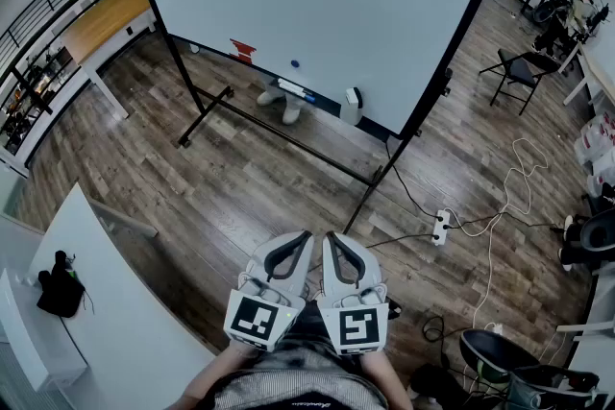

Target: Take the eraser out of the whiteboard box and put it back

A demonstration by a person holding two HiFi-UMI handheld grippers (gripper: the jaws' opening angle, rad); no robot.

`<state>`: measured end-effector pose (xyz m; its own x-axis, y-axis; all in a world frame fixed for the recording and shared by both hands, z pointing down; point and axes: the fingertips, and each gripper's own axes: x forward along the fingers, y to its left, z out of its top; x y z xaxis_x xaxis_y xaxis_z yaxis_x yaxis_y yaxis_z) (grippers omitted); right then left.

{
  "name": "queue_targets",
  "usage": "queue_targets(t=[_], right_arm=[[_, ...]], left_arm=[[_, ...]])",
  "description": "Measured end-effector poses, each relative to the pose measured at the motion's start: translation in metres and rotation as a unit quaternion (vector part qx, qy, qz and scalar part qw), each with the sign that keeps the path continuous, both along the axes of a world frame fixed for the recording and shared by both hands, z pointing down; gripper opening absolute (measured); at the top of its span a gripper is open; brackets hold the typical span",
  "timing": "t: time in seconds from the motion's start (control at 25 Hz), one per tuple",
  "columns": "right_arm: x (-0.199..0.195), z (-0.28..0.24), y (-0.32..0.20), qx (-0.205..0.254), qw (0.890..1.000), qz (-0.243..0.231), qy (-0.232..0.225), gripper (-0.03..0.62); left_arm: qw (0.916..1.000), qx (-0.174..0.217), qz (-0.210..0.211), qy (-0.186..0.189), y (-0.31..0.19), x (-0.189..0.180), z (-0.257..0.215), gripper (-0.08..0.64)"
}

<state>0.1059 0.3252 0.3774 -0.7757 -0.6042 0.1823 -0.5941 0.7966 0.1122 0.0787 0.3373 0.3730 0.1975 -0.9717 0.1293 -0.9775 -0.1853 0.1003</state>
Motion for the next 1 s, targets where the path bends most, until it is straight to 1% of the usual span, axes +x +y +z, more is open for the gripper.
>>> queue_targets(t=[0.12, 0.32, 0.6, 0.68, 0.8, 1.0], right_arm=[[0.007, -0.002, 0.002, 0.005, 1.000, -0.006, -0.016, 0.003], [0.021, -0.001, 0.000, -0.002, 1.000, -0.013, -0.025, 0.003], [0.034, 0.006, -0.012, -0.011, 0.999, -0.025, -0.027, 0.003], [0.035, 0.008, -0.018, -0.013, 0.999, -0.026, -0.032, 0.003], [0.033, 0.011, -0.030, -0.011, 0.999, -0.025, -0.032, 0.003], [0.017, 0.017, -0.070, -0.010, 0.999, -0.014, -0.028, 0.003]], left_arm=[[1.0000, 0.002, 0.002, 0.001, 0.000, 0.011, 0.001, 0.005], [1.0000, -0.003, 0.004, 0.000, -0.005, 0.029, 0.005, 0.005], [1.0000, -0.002, 0.003, -0.004, -0.013, 0.048, 0.015, 0.005], [0.9999, -0.003, 0.004, -0.012, -0.018, 0.049, 0.019, 0.005], [1.0000, -0.007, -0.003, 0.002, -0.033, 0.045, 0.017, 0.005], [1.0000, -0.002, -0.006, 0.006, -0.072, 0.021, 0.023, 0.005]])
